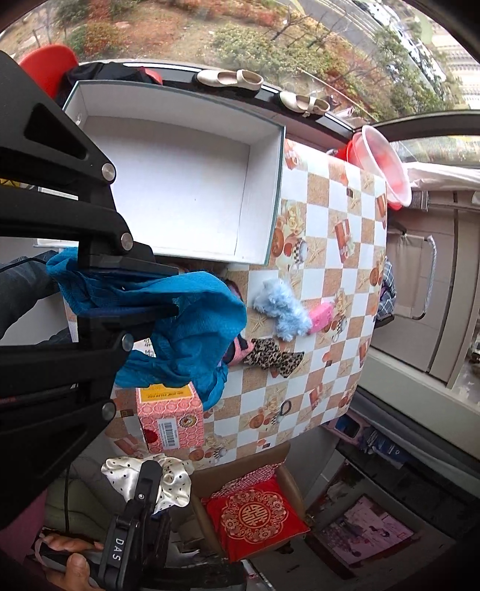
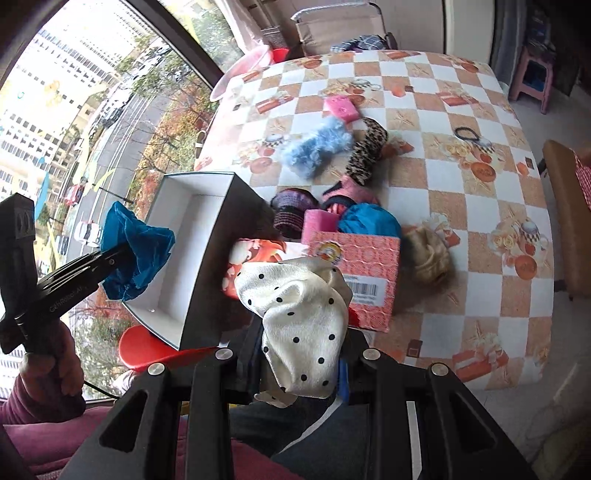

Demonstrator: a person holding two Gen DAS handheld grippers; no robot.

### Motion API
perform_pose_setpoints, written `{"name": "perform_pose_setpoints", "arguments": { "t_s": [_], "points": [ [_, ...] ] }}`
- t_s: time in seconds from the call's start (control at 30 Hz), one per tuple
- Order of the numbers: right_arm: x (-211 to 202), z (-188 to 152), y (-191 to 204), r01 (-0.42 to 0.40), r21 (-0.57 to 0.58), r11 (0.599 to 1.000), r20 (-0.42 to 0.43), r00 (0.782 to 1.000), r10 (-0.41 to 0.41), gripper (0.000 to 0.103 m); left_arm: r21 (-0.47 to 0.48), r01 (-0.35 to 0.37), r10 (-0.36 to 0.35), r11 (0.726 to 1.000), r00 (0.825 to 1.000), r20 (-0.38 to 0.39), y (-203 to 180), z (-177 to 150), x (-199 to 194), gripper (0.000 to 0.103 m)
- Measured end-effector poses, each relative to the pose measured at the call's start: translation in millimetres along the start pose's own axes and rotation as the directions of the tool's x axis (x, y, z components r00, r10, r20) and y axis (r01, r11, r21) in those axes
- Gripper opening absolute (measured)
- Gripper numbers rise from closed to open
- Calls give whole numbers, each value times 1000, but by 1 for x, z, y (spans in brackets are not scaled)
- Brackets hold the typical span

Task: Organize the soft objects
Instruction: 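Carry the blue cloth and polka-dot scrunchie over the open white box with both tools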

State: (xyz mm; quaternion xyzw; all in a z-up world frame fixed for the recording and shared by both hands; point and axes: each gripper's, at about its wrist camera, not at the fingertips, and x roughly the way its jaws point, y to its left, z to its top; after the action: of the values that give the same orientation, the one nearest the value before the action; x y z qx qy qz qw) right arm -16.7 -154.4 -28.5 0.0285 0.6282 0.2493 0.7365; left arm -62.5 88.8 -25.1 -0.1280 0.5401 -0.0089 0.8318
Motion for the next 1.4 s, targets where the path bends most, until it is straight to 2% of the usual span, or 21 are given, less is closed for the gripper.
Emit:
{"name": "perform_pose_setpoints", "arguments": {
  "t_s": [0.23,0.5,0.63,0.77,0.87,1.03,1.4],
  "points": [
    [29,27,59,-51,-172,984,-52,998,42,33,-112,-92,94,990,995,17,53,-17,-3,14],
    [69,48,106,-107,-296,949,-160,985,61,33,-237,-199,192,951,980,-52,105,-47,22,14],
    [87,56,127,-128,-341,931,-205,977,59,33,-269,-249,230,930,968,-100,121,-62,39,14],
    [103,58,147,-150,-385,911,-248,967,55,33,-296,-267,235,917,962,-141,131,-75,55,14],
    [112,52,156,-169,-412,895,-282,958,51,33,-306,-253,204,918,962,-183,130,-84,70,14],
    [121,50,154,-170,-414,894,-315,948,35,33,-284,-226,168,932,962,-214,112,-93,84,14],
    [127,50,144,-166,-421,892,-347,938,10,33,-251,-152,98,956,971,-217,79,-93,97,14]
  ]
}}
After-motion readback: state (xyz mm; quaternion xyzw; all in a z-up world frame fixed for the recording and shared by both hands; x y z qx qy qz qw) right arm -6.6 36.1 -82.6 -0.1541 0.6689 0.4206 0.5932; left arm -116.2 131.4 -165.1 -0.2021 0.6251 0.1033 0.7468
